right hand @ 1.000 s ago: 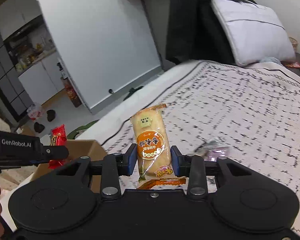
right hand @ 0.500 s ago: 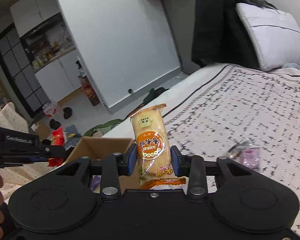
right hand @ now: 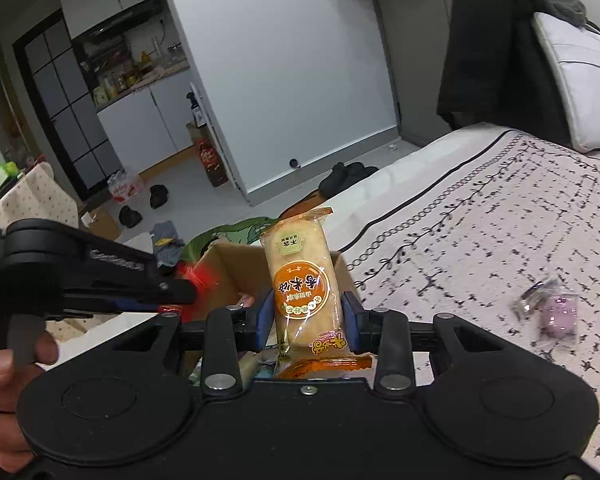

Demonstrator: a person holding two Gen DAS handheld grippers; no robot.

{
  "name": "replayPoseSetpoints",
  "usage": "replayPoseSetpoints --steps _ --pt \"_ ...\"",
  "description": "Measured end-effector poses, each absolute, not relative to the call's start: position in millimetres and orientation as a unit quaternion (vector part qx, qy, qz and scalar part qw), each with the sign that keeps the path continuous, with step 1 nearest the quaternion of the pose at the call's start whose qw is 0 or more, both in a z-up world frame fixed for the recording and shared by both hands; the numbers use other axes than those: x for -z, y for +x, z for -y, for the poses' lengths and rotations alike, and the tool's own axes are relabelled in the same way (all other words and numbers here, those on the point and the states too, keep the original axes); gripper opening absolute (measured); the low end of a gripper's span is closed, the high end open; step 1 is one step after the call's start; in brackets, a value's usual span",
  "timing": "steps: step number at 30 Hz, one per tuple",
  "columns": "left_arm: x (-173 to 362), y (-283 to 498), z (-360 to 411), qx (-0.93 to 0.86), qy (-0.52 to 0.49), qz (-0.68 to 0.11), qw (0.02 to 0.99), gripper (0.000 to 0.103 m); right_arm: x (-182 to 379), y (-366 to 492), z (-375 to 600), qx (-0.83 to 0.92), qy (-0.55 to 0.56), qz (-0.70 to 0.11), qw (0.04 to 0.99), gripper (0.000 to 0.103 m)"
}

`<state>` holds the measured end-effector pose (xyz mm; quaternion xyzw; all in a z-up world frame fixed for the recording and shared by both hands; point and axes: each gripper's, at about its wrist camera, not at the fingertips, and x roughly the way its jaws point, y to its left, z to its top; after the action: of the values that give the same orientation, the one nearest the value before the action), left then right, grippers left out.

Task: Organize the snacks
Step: 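Drop the red candy into the box with the left gripper while the right drops the yellow cake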

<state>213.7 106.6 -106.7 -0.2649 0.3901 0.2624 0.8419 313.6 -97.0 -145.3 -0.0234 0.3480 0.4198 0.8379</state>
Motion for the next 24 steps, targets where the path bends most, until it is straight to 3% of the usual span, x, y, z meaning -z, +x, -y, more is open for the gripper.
replayPoseSetpoints --steps 6,13,18,20,22,24 --pt "116 216 -116 -0.263 -0.280 -0.403 0.831 0.028 147 312 88 -0.426 -0.028 -0.355 0.832 0.035" --pt "114 211 -119 -0.271 -0.276 -0.407 0.828 0.048 146 308 86 -0.434 -0.019 -0.368 0.822 0.035" --pt "108 204 -117 -0.275 -0.273 -0.404 0.829 0.052 142 295 86 -0.458 -0.019 -0.369 0.808 0.036" --pt "105 201 -117 -0.279 -0.272 -0.402 0.828 0.053 140 289 86 -0.471 -0.020 -0.369 0.801 0.038" --pt "103 197 -117 -0.283 -0.271 -0.401 0.828 0.053 137 286 89 -0.476 -0.014 -0.369 0.798 0.051" --pt "100 194 -115 -0.286 -0.269 -0.399 0.829 0.054 132 287 95 -0.474 -0.007 -0.364 0.802 0.055"
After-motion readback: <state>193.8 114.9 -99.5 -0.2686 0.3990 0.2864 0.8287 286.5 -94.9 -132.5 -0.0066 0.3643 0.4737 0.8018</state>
